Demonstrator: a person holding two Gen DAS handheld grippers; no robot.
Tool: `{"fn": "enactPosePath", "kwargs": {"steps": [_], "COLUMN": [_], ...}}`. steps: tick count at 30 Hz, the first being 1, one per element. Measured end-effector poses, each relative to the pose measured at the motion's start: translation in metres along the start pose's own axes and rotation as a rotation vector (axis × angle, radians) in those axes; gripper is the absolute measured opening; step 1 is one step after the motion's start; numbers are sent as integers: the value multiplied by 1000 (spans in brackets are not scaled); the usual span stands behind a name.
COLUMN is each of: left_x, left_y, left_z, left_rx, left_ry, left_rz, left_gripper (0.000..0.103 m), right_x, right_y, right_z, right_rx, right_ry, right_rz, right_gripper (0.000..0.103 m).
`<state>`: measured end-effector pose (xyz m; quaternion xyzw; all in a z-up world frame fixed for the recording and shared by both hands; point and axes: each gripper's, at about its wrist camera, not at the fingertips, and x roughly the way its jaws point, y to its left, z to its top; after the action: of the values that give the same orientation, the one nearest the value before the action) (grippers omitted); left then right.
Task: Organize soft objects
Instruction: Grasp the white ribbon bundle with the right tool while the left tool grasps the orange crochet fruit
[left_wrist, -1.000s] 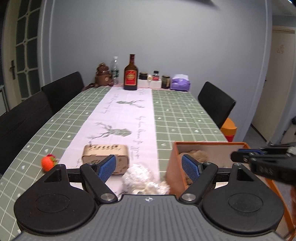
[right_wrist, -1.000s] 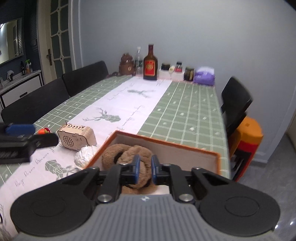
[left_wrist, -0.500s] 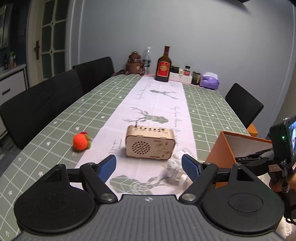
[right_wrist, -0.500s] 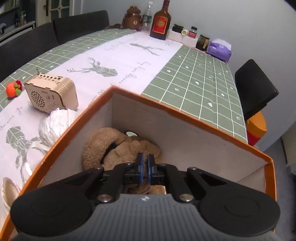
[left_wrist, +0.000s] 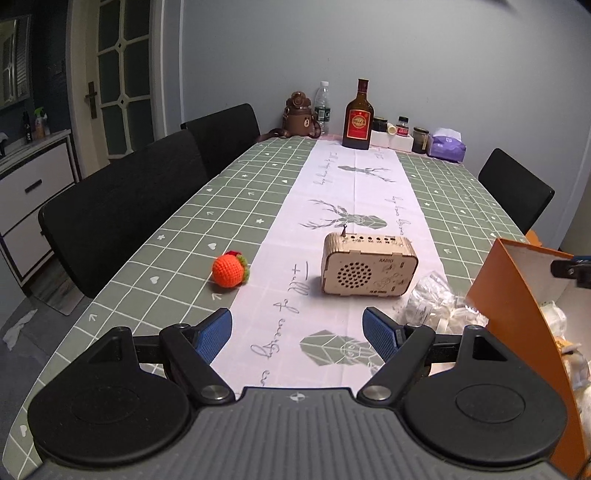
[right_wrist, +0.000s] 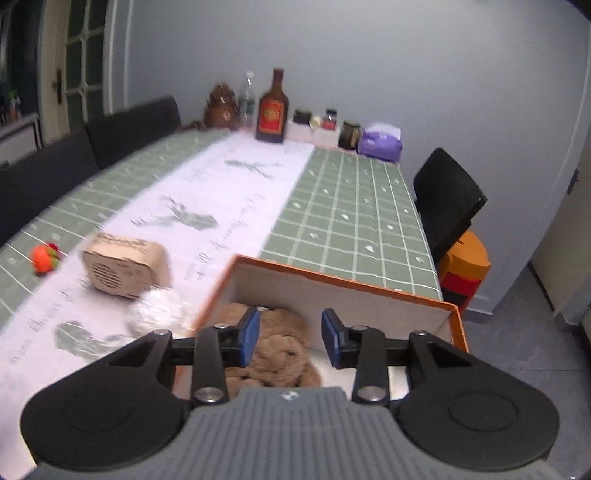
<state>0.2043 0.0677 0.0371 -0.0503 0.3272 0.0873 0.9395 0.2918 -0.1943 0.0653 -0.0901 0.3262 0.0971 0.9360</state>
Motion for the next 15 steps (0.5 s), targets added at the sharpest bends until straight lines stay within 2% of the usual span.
{"fn": "enactPosePath", "kwargs": {"steps": [3, 5, 6, 7, 11, 15], "left_x": [-7, -13, -17, -20, -33, -39], "left_y": [7, 13, 16, 20, 44, 69], "left_z": [-4, -7, -9, -11, -21, -34], "left_rx": [17, 32, 38, 38, 5, -24], "left_ry": [5, -5, -15, -27, -55, -61], "left_rz": [-4, -8, -5, 2, 13, 17], "left_gripper": [94, 94, 94, 94, 94, 94], "right_x": [-38, -61, -71, -79, -93, -76], "right_y": [24, 46, 56, 68, 121, 159], "right_z": [-9, -17, -22, -28, -59, -83], "right_rx": [2, -15, -15, -15, -97, -100], "right_ry": [-47, -77, -91, -101, -122, -94], "right_rz": [47, 62, 71, 81, 27, 47], "right_gripper": [49, 57, 64, 66, 66, 66]}}
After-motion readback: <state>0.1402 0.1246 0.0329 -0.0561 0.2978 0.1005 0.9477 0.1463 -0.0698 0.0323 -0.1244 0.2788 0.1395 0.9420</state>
